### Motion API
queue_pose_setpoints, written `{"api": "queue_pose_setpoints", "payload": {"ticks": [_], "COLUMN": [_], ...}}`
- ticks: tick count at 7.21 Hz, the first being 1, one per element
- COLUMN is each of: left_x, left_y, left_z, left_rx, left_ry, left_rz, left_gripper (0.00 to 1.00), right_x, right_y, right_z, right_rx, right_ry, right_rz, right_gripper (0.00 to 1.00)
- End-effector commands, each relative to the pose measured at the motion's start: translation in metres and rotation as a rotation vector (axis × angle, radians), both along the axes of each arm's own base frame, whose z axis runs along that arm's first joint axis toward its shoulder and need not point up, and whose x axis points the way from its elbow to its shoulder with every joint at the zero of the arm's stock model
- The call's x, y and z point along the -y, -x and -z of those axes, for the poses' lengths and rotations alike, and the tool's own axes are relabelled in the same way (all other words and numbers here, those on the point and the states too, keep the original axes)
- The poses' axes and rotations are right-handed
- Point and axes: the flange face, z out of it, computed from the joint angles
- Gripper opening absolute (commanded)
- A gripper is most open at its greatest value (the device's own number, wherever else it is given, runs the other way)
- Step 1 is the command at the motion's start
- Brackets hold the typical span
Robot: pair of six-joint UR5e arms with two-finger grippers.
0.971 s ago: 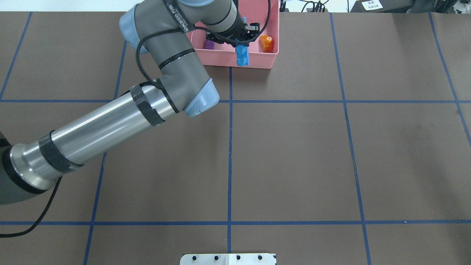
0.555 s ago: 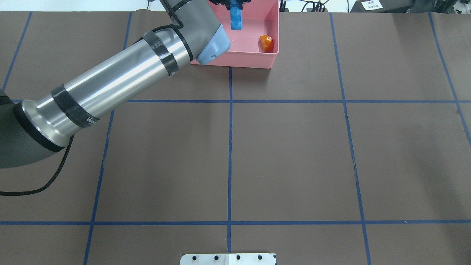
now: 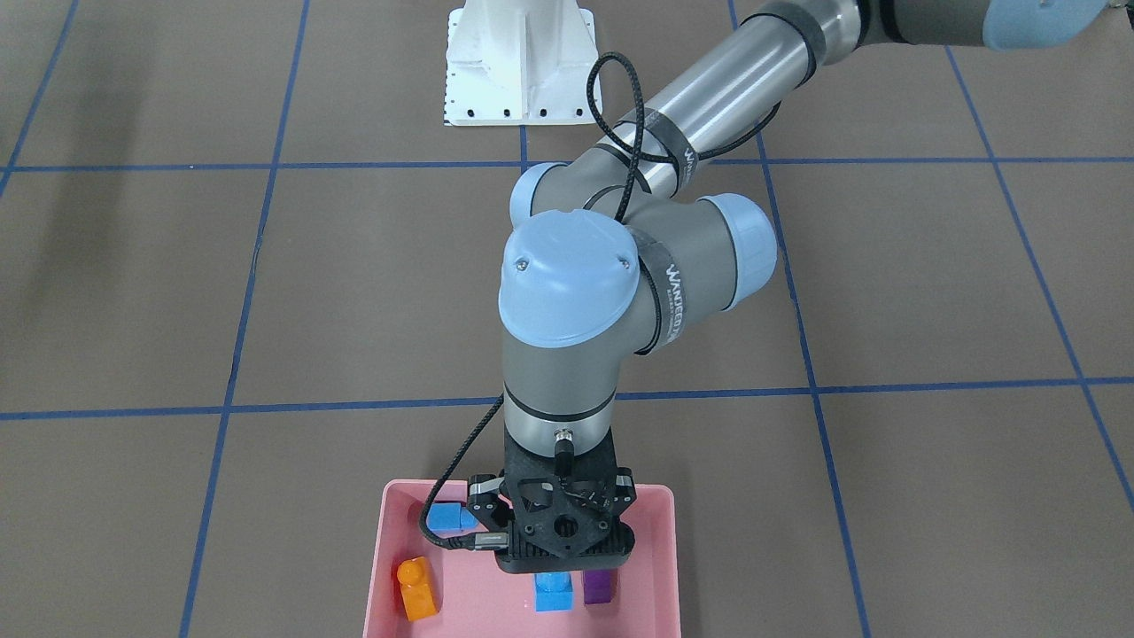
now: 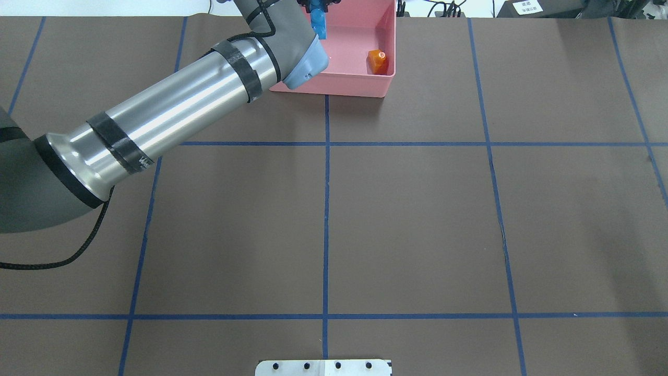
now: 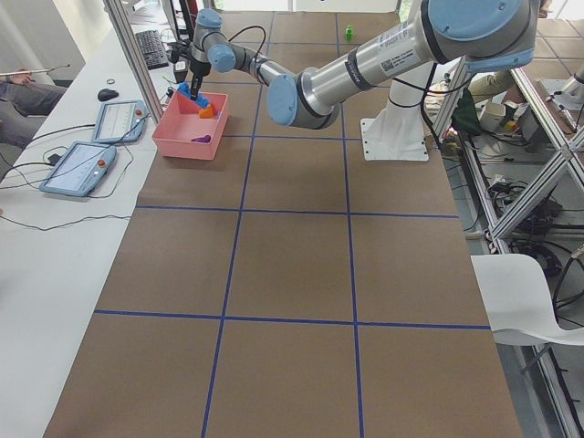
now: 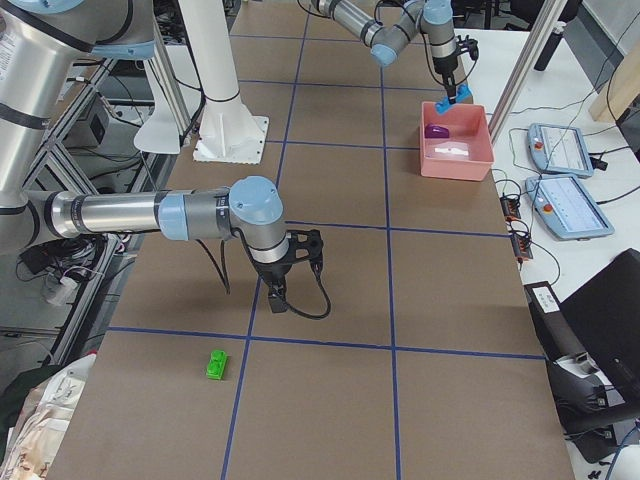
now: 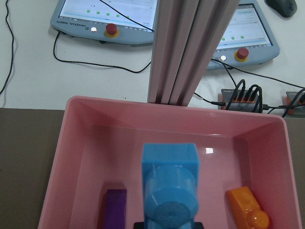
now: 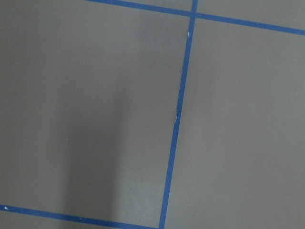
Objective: Put all blocks into box
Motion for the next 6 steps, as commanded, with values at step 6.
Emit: {"api": "queue_pose_setpoints", "payload": {"ticks": [6], "left_x": [-0.052], "left_y": [-0.019], "left_z": [0.028], "left_rx": [0.114], "left_ry": [-0.024], "left_rz": [-0.116], "left_gripper": [1.0], "right_x": [-0.015], "right_y": [0.001], "right_z": [-0.007], "right_rx": [0.013], "right_ry": [0.015], "right_rz": [0.004], "right_gripper": [1.0]}}
